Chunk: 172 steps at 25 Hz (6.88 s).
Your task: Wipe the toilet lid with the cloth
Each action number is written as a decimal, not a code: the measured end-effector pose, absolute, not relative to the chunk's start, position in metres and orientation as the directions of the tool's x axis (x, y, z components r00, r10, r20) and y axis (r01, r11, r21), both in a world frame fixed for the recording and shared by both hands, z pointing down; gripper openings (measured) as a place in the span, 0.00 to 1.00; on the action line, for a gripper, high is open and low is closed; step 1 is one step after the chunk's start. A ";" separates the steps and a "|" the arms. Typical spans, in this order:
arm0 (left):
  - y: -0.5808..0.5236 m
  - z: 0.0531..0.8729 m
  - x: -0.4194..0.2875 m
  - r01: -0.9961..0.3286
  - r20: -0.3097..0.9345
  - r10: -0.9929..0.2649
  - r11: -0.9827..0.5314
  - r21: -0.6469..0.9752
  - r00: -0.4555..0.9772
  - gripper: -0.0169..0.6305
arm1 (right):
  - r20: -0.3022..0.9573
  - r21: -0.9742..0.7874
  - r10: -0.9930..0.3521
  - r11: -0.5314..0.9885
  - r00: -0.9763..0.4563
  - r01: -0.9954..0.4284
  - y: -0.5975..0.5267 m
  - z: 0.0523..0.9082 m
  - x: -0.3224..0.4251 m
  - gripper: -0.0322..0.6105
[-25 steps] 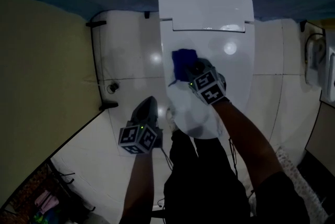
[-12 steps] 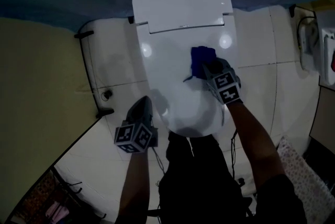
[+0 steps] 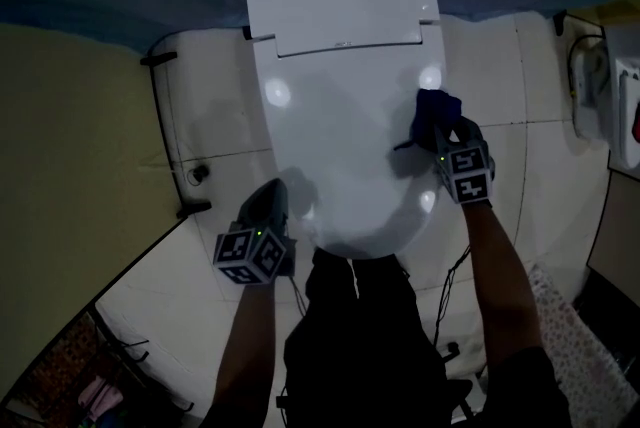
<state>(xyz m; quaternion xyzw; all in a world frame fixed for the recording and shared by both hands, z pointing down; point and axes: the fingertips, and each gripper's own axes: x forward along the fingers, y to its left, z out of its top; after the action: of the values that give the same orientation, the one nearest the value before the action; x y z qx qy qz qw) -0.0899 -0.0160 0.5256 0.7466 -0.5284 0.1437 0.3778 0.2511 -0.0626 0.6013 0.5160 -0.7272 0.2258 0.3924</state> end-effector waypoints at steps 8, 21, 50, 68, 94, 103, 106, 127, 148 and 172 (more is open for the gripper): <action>-0.006 0.522 -0.090 -0.885 0.599 -0.687 -0.146 0.442 0.412 0.01 | 0.828 0.293 -0.560 0.441 -0.005 -0.848 -0.065 0.590 0.253 0.14; 0.022 0.484 -0.157 -0.859 0.556 -0.731 -0.080 0.505 0.395 0.01 | 0.643 0.004 -0.669 0.488 -0.372 -0.873 -0.049 0.488 0.045 0.14; 0.051 0.529 -0.154 -0.842 0.581 -0.669 -0.128 0.524 0.463 0.01 | 0.808 -0.090 -0.477 0.481 -0.346 -0.872 0.005 0.606 0.050 0.14; 0.063 0.541 -0.115 -0.851 0.591 -0.680 -0.094 0.516 0.434 0.01 | 0.833 -0.037 -0.523 0.276 -0.183 -0.960 0.038 0.607 0.242 0.14; 0.104 0.533 -0.151 -0.846 0.571 -0.732 -0.014 0.533 0.371 0.01 | 0.599 -0.390 -0.553 0.431 -0.579 -0.814 0.041 0.503 0.002 0.14; 0.126 0.543 -0.166 -0.846 0.599 -0.711 0.011 0.534 0.368 0.01 | 0.747 -0.400 -0.314 0.491 -0.586 -0.774 0.083 0.597 -0.073 0.14; 0.128 0.548 -0.165 -0.843 0.602 -0.708 0.019 0.538 0.369 0.01 | 0.782 -0.309 -0.321 0.545 -0.534 -0.780 0.083 0.609 -0.061 0.14; 0.102 0.547 -0.087 -0.851 0.605 -0.657 -0.110 0.513 0.450 0.01 | 0.814 -0.122 -0.486 0.391 -0.318 -0.912 0.109 0.612 0.164 0.14; 0.122 0.555 -0.081 -0.868 0.597 -0.693 -0.083 0.490 0.404 0.01 | 0.778 -0.127 -0.533 0.386 -0.334 -0.914 0.123 0.580 0.181 0.14; 0.179 0.557 -0.143 -0.873 0.611 -0.728 0.035 0.486 0.311 0.01 | 0.791 -0.242 -0.332 0.601 -0.513 -0.762 0.187 0.614 -0.013 0.14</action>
<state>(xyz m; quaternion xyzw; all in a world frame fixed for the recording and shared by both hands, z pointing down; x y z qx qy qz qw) -0.1430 0.1790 0.5574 0.6894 -0.5808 0.0856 0.4244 -0.0133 0.1871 0.6145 0.3344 -0.8180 0.2959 0.3626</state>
